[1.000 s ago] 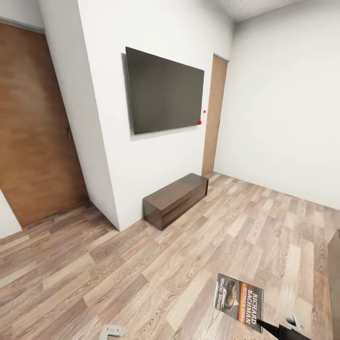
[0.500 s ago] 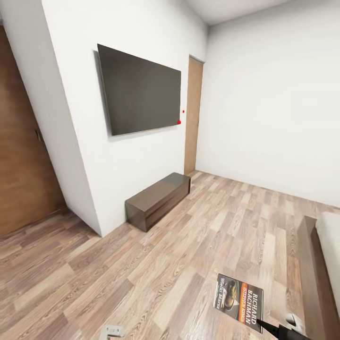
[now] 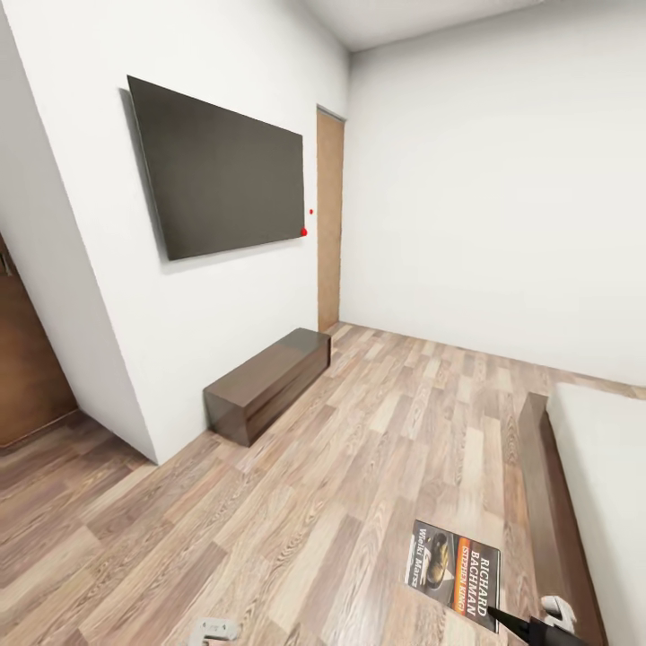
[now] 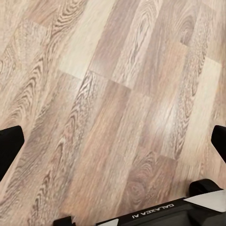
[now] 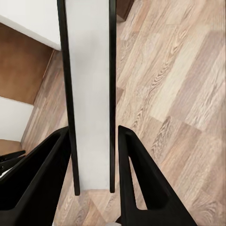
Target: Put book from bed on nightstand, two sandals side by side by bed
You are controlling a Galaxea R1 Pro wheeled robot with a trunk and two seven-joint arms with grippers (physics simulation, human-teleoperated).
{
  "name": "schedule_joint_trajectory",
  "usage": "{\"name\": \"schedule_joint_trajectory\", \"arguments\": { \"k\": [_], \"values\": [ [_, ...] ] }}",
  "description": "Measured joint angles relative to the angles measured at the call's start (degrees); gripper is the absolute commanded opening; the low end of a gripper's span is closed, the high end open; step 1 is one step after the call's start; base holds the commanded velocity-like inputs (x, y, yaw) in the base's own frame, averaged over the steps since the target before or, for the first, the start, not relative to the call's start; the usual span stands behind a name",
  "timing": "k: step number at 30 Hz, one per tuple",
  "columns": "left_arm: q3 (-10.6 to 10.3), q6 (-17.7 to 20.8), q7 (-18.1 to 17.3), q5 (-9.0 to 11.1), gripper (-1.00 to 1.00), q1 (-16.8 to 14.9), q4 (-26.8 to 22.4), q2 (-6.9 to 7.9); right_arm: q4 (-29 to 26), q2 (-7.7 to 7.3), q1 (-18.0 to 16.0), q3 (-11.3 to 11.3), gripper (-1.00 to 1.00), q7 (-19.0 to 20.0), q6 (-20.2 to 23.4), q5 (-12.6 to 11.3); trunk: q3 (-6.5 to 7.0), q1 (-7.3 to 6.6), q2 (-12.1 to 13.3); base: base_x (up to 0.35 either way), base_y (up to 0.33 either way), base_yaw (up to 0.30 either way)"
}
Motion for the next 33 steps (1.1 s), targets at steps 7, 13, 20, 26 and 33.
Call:
{"name": "schedule_joint_trajectory", "arguments": {
  "k": [7,13,20,26,33],
  "values": [
    [0.0,0.0,0.0,0.0,1.0,0.0,0.0,0.0,0.0,0.0,0.0,0.0,-1.0,0.0,0.0,0.0,0.0,0.0,0.0,0.0,0.0,-0.248],
    [0.0,0.0,0.0,0.0,1.0,0.0,0.0,0.0,0.0,0.0,0.0,-0.3,-1.0,0.0,0.0,0.0,0.0,0.0,0.0,0.0,0.0,-0.174],
    [0.0,0.0,0.0,0.0,1.0,0.0,0.0,0.0,0.0,0.01,0.0,-0.3,-1.0,0.0,0.0,0.0,0.0,0.0,0.0,0.0,0.0,-0.087],
    [0.0,0.0,0.0,0.0,1.0,0.0,0.0,0.0,0.0,0.0,0.0,-0.3,-1.0,0.0,0.0,0.0,0.0,0.0,0.0,0.0,0.0,-0.193],
    [0.0,0.0,0.0,0.0,1.0,0.0,0.0,0.0,0.0,0.01,0.0,-0.3,-1.0,0.0,0.0,0.0,0.0,0.0,0.0,0.0,0.0,-0.173]
  ]
}}
